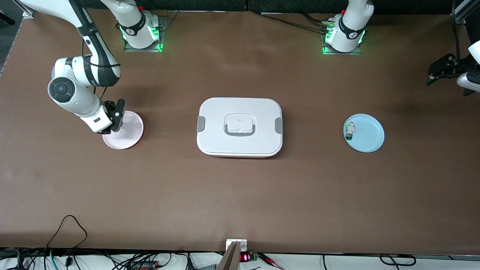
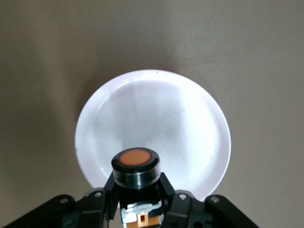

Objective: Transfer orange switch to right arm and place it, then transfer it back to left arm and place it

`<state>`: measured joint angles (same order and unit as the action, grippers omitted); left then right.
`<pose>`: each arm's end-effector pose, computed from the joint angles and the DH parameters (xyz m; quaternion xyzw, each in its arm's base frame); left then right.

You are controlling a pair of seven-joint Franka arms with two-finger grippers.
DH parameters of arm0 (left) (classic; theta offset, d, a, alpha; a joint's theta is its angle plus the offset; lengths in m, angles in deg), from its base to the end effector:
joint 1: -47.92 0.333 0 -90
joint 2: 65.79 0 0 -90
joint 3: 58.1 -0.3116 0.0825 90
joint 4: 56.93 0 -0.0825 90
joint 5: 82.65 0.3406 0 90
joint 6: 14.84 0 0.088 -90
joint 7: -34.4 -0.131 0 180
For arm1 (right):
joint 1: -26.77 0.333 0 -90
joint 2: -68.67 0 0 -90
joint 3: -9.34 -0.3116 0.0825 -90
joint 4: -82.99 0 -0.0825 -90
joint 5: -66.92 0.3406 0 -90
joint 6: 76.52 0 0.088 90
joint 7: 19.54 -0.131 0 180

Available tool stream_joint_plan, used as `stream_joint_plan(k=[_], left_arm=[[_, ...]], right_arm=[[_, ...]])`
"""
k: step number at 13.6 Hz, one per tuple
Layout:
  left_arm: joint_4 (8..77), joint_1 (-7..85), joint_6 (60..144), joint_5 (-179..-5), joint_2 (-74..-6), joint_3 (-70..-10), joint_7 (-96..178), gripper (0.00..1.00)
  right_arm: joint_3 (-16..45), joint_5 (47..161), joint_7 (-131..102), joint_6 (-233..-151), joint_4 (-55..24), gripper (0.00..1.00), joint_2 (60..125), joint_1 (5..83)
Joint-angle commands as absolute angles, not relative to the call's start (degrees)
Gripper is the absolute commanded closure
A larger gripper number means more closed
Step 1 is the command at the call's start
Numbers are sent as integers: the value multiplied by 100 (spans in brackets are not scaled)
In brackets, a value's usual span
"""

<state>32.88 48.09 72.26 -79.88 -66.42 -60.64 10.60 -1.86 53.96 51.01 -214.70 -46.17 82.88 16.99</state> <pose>0.5008 0.0304 0.5989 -0.9828 0.1822 0.0232 0.0191 0.5024 0.0084 0.2547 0.7545 0.6533 -0.0607 0.0162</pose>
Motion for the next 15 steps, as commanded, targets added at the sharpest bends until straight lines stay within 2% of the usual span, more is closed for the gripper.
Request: stream_joint_plan(k=[1,4,15], left_arm=[[3324,4739,7314,-8282,-6658,-6180,1467,0],[3289,5011,7279,-8310,-6650,-5742,2112,0],[2876,4819,6980,-8318,-6386,-5810,2173,0]], right_arm=[[-270,5295,5200,-21889,-4753,68,8536,1535],[-270,4857,5227,-22319,-4753,67,8844,1377],[-270,4812,5130,-22356,-4762,67,9065,1438]])
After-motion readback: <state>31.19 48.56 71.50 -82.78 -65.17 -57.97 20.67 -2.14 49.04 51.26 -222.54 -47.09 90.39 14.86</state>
